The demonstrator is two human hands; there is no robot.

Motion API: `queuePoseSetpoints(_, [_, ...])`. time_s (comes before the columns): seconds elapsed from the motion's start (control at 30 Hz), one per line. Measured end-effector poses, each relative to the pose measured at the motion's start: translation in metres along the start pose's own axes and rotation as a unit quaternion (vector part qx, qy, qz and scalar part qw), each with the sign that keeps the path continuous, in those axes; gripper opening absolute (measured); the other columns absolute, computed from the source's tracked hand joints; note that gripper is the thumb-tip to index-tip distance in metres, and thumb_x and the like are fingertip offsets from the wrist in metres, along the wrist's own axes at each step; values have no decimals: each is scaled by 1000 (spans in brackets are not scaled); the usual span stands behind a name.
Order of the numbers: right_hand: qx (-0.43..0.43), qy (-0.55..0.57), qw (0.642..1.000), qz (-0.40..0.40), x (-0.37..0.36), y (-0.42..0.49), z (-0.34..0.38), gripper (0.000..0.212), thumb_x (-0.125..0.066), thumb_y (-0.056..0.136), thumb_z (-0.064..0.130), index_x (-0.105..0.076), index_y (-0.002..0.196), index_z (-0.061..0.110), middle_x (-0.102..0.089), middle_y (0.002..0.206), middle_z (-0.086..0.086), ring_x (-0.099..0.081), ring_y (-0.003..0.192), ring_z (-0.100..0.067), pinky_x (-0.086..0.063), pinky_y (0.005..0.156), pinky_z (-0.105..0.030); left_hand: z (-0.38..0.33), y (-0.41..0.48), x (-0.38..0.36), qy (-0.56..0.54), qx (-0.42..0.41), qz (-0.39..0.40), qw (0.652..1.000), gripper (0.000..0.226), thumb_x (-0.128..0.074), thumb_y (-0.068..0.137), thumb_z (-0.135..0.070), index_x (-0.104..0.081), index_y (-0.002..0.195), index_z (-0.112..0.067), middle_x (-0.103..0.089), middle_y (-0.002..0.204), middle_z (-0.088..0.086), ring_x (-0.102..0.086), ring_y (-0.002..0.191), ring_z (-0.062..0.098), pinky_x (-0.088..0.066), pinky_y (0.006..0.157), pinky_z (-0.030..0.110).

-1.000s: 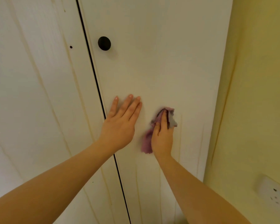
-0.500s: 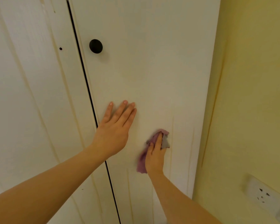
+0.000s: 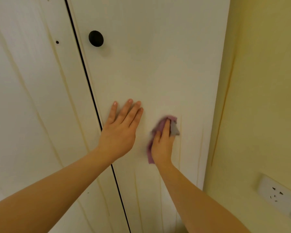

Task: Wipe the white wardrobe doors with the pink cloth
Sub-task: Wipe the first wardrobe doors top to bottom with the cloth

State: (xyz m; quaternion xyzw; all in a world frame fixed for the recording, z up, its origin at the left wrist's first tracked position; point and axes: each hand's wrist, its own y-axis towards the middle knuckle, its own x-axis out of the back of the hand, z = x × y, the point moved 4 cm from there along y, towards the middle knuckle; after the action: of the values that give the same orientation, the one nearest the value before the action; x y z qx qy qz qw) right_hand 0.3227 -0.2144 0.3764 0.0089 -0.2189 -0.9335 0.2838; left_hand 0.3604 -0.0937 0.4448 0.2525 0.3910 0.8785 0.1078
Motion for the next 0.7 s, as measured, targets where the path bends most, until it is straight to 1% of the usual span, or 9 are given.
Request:
queuePoseSetpoints(0.03, [46, 8, 999, -1, 1, 8, 17, 50, -34, 100, 13, -18, 147, 18, -15, 151, -7, -22, 138, -16, -17, 115, -28, -2, 1, 1, -3, 5, -2, 1000, 54, -50, 83, -14, -48, 136, -2, -42, 145, 14, -31, 137, 31, -9, 114, 53])
queuePoseSetpoints(0.1, [90, 40, 995, 11, 0, 16, 33, 45, -33, 101, 16, -24, 145, 22, -26, 137, 10, -31, 120, 14, -22, 104, -6, -5, 2, 0, -10, 10, -7, 1000, 51, -45, 86, -16, -49, 135, -2, -43, 145, 15, -31, 137, 32, -8, 114, 53])
queuePoseSetpoints(0.13, [79, 58, 995, 10, 0, 16, 27, 43, -33, 101, 17, -26, 143, 25, -29, 130, 17, -34, 107, 25, -23, 93, 3, -5, 1, 0, -11, 10, -6, 1000, 51, -44, 87, -16, -49, 135, -2, -43, 145, 15, -31, 137, 32, -8, 114, 53])
queuePoseSetpoints(0.17, [55, 60, 997, 0, 2, 11, 15, 42, -34, 101, 17, -27, 142, 27, -32, 130, 17, -37, 102, 25, -24, 88, 6, -5, 1, 0, -11, 8, -4, 1000, 52, -46, 86, -16, -49, 136, -3, -42, 145, 14, -32, 137, 32, -8, 114, 53])
queuePoseSetpoints(0.27, [-31, 2, 999, -7, 5, -10, -18, 48, -33, 100, 15, -15, 144, 25, -23, 149, -9, -32, 132, -15, -20, 100, -9, -1, 0, 1, 0, 7, 1, 1000, 54, -54, 82, -16, -50, 135, -4, -43, 145, 12, -37, 136, 31, -7, 114, 53])
queuePoseSetpoints(0.3, [-42, -13, 999, -11, 7, -10, -20, 50, -33, 101, 14, -13, 146, 21, -18, 151, -11, -28, 136, -22, -18, 102, -12, -1, 0, 2, -2, 8, 1, 1000, 54, -54, 82, -16, -51, 135, -4, -43, 145, 12, -37, 136, 32, -6, 114, 53])
queuePoseSetpoints(0.53, [52, 32, 996, -61, 24, 53, 43, 46, -32, 101, 17, -23, 146, 22, -24, 146, -10, -33, 127, -12, -17, 89, 1, -13, 5, 3, -28, 8, 1, 1000, 56, -55, 79, -18, -52, 134, -6, -45, 144, 11, -38, 135, 31, -7, 114, 53])
queuePoseSetpoints(0.6, [0, 54, 994, -99, 28, 43, 9, 47, -32, 101, 14, -22, 147, 18, -27, 145, -12, -35, 122, -12, -19, 85, 5, -17, 8, 0, -28, 2, 9, 1000, 55, -51, 80, -19, -53, 133, -6, -46, 143, 11, -38, 135, 31, -7, 114, 53])
queuePoseSetpoints(0.7, [-180, 59, 976, -106, 34, 18, -55, 49, -31, 101, 14, -17, 148, 20, -33, 143, -14, -42, 122, -26, -30, 89, -17, -21, 13, -2, -33, -9, 15, 999, 56, -46, 80, -20, -51, 134, -6, -45, 144, 11, -32, 136, 29, -6, 115, 52])
